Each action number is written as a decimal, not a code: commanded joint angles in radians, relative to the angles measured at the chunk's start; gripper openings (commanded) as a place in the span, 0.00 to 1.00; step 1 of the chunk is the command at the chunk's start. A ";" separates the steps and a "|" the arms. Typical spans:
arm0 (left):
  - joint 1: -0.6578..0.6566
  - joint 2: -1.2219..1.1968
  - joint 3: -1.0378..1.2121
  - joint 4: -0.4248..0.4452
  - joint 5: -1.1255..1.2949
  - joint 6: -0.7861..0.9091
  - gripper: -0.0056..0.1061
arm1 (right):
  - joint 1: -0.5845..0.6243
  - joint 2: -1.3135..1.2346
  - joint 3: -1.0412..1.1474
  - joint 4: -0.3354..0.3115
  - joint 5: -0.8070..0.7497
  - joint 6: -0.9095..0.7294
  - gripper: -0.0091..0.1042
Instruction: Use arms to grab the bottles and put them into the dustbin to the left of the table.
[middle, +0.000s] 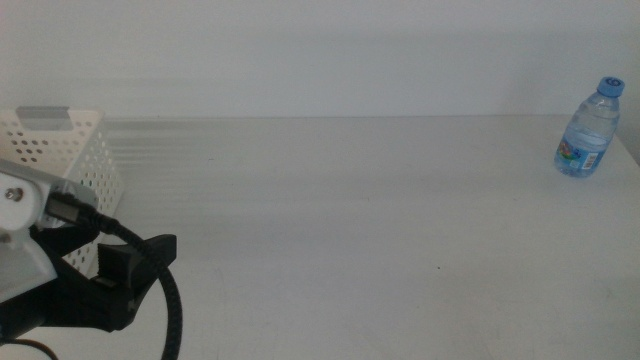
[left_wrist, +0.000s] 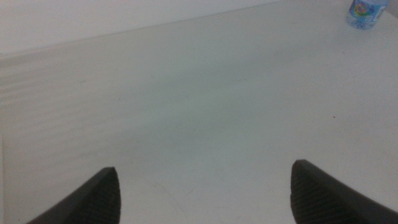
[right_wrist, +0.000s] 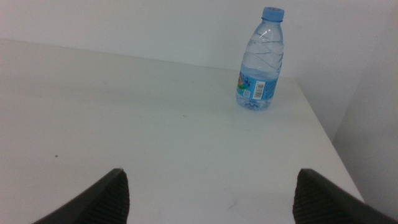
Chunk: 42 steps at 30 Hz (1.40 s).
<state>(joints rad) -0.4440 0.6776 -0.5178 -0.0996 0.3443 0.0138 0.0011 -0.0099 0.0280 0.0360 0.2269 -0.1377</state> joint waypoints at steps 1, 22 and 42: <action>-0.007 -0.004 -0.028 -0.010 -0.073 -0.014 0.86 | -0.005 -0.027 -0.008 -0.005 -0.059 -0.019 0.76; -0.007 -0.004 -0.028 -0.008 -0.073 -0.014 0.86 | -0.005 0.773 -0.403 -0.036 -0.514 -0.038 0.76; -0.007 -0.004 -0.028 -0.008 -0.073 -0.014 0.86 | -0.005 1.398 -0.600 0.196 -0.954 -0.065 0.76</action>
<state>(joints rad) -0.4440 0.6776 -0.5178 -0.0996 0.3443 0.0138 0.0011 1.3841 -0.5060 0.2335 -0.6436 -0.1857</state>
